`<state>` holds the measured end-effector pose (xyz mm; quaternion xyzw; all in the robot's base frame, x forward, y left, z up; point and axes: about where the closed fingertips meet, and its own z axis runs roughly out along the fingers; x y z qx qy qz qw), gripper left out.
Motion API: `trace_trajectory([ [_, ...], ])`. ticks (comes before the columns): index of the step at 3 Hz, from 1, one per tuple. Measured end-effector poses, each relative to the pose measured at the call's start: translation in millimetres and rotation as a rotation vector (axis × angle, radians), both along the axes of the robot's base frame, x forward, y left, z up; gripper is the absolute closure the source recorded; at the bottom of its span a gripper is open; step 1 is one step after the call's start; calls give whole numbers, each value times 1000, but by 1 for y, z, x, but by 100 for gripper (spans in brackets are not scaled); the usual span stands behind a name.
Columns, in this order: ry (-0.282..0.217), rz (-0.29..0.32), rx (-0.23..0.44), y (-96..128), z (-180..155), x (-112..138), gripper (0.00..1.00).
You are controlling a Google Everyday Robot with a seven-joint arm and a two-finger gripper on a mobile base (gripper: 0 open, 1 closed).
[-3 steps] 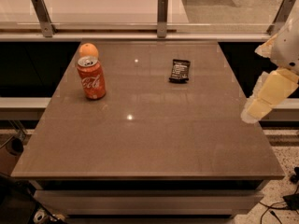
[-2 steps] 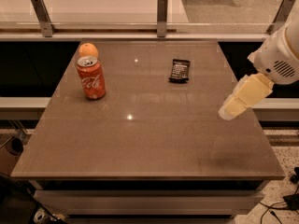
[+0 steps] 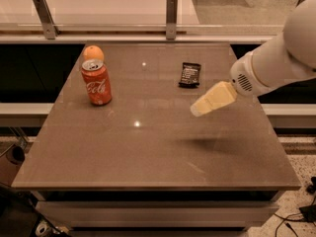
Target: Pick rxbar chocolate
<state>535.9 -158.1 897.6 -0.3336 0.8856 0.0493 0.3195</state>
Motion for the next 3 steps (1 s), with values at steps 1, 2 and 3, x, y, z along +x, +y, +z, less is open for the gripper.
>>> trace_trajectory([
  [1, -50, -122, 68, 7, -12, 34, 0],
  [2, -81, -215, 133, -3, -16, 65, 0],
  [3, -84, -325, 227, -7, -17, 97, 0],
])
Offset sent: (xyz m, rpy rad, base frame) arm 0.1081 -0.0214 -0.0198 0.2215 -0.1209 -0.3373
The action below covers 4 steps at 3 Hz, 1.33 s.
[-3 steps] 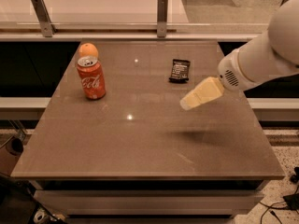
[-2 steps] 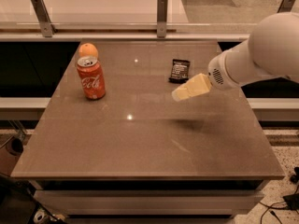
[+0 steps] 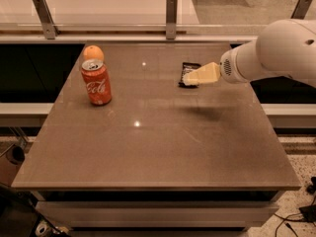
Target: Pick rxbar chocolate
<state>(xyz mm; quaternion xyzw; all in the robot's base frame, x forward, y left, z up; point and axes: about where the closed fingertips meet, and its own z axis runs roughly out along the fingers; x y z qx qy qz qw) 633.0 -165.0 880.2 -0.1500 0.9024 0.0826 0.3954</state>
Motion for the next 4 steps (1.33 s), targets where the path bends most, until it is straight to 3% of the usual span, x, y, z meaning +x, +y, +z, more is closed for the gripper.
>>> trace_trajectory([
  [2, -10, -21, -15, 11, -2, 5, 0],
  [4, -42, -79, -10, 64, -15, 25, 0],
])
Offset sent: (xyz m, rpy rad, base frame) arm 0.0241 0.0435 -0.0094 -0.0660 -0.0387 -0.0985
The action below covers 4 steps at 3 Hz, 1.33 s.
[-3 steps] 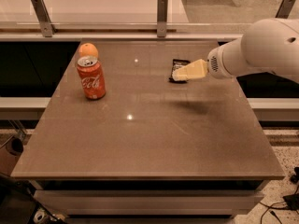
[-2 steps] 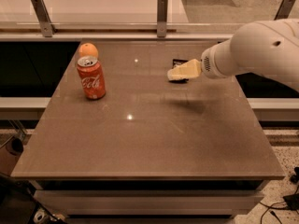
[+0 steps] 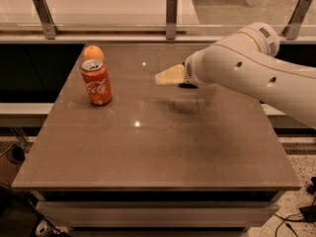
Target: Pick rxbar chocolate
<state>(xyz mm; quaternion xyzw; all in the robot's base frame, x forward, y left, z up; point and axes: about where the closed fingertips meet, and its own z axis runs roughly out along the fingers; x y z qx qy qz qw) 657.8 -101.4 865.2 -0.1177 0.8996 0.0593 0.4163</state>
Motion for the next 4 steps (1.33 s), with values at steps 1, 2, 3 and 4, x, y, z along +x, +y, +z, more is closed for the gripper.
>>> trace_trajectory([
  [1, 3, -33, 40, 15, -15, 13, 0],
  [2, 27, -62, 77, 18, -36, 33, 0],
  [3, 52, -83, 91, 17, -55, 54, 0],
  [4, 52, -83, 91, 17, -51, 53, 18],
])
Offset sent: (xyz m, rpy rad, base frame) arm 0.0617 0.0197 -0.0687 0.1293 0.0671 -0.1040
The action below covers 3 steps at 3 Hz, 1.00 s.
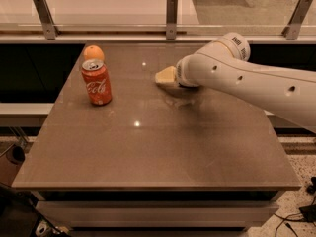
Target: Pick rxbar chocolate
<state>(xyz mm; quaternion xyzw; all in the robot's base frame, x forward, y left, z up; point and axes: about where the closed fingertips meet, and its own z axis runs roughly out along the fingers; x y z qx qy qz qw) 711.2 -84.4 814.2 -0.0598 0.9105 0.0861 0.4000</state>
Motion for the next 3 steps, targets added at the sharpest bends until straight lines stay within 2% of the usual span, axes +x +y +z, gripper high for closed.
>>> trace_trajectory([
  [3, 0, 0, 0, 0, 8, 0, 87],
])
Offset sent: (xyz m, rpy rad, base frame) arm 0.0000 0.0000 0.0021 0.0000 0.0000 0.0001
